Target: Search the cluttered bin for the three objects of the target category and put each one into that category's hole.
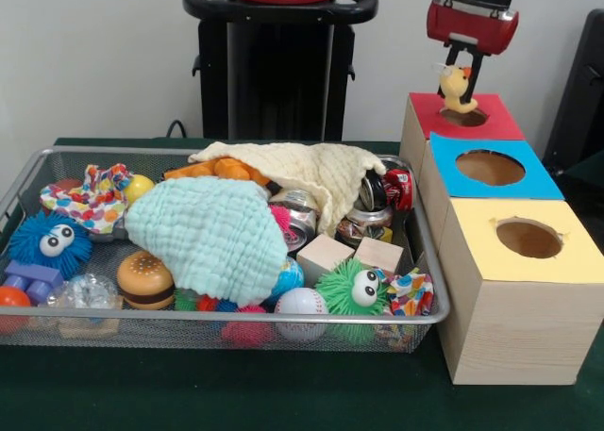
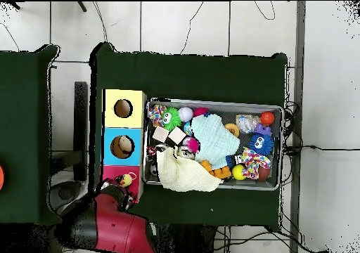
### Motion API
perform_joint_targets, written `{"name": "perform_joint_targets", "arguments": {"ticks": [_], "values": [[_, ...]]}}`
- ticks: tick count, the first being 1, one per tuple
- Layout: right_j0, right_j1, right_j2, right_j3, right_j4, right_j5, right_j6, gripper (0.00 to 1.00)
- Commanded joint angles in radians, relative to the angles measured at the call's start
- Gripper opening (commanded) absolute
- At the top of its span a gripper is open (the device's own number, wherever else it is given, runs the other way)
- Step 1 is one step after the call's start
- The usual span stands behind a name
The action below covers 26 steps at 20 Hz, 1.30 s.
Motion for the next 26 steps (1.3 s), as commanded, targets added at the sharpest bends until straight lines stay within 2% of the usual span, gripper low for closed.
{"name": "perform_joint_targets", "arguments": {"ticks": [1, 15, 22, 26], "values": [[-0.017, 0.027, 0.04, 0.088, 0.037, 0.022, 0.237, 0.0], [-0.025, 0.028, 0.068, 0.097, 0.054, 0.006, 0.244, 0.0], [-0.039, 0.03, 0.094, 0.078, 0.072, -0.001, 0.248, 0.0], [-0.019, 0.04, 0.087, 0.054, 0.087, 0.005, 0.261, 0.0]]}}
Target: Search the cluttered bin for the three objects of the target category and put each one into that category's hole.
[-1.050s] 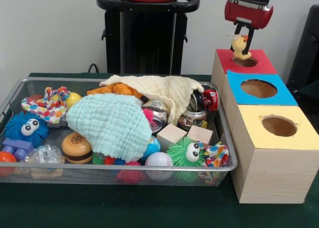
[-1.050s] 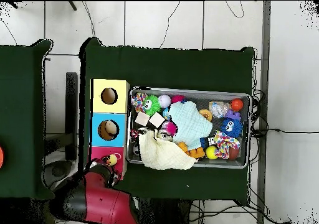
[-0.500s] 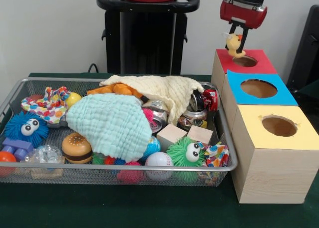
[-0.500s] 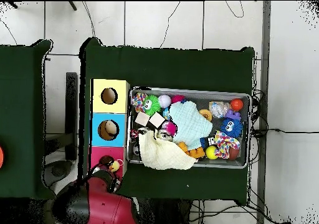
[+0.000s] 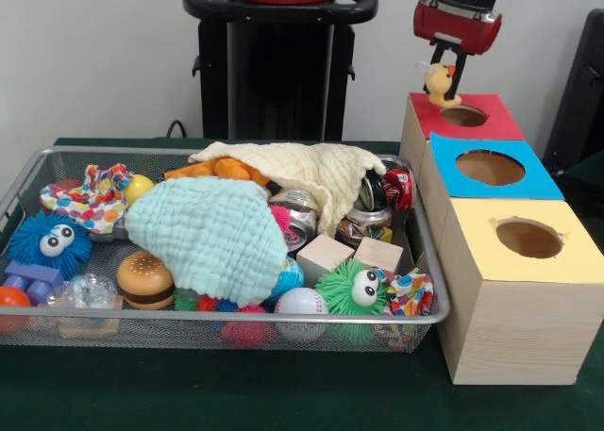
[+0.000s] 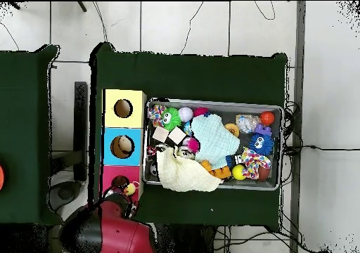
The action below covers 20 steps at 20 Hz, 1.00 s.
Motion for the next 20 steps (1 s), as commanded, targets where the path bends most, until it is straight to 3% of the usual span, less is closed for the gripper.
{"name": "perform_joint_targets", "arguments": {"ticks": [1, 20], "values": [[-0.01, 0.043, 0.079, -0.009, 0.077, 0.01, 0.262, 0.0], [0.007, 0.063, 0.066, -0.046, 0.118, 0.007, 0.265, 0.0]]}}
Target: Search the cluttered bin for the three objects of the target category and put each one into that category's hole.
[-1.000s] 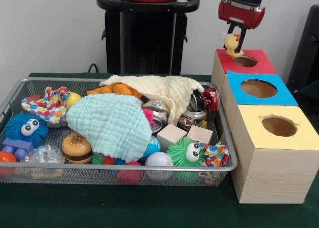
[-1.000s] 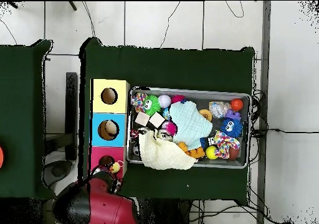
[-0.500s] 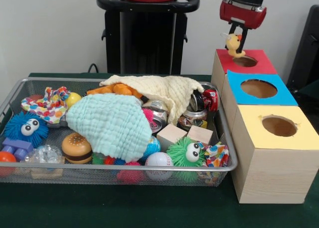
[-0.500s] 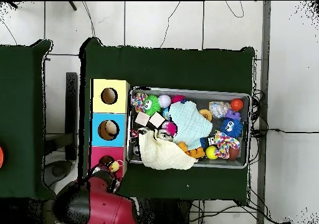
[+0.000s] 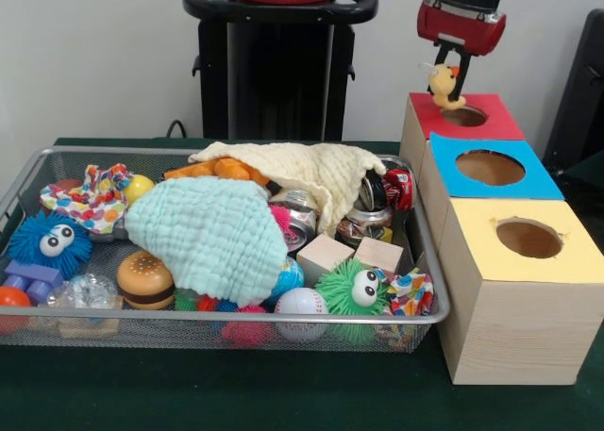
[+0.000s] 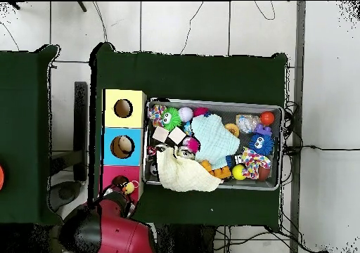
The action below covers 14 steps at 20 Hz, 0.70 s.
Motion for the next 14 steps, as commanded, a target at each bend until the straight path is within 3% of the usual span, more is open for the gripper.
{"name": "perform_joint_targets", "arguments": {"ticks": [1, 14], "values": [[0.0, 0.061, 0.067, -0.049, 0.077, 0.006, 0.265, 0.0], [0.058, 0.113, 0.02, -0.125, 0.127, 0.061, 0.286, 0.0]]}}
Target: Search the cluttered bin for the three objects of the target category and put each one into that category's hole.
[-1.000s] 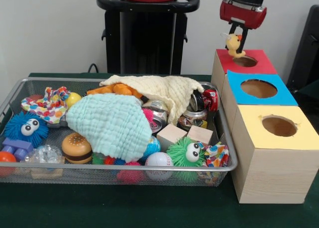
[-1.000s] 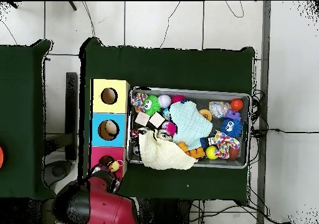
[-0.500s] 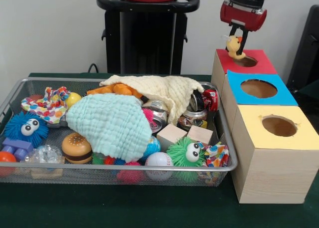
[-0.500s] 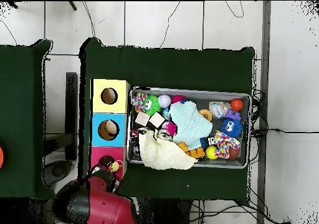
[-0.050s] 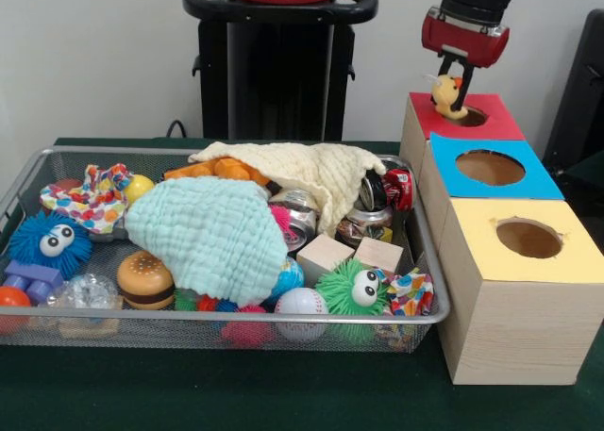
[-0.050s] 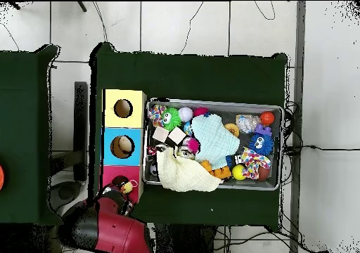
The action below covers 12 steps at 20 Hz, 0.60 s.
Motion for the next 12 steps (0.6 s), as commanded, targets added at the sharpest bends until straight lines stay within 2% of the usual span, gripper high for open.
{"name": "perform_joint_targets", "arguments": {"ticks": [1, 12], "values": [[0.03, 0.058, 0.019, -0.108, 0.078, 0.07, 0.289, 0.0], [0.083, 0.082, -0.041, -0.169, 0.099, 0.156, 0.302, 0.0]]}}
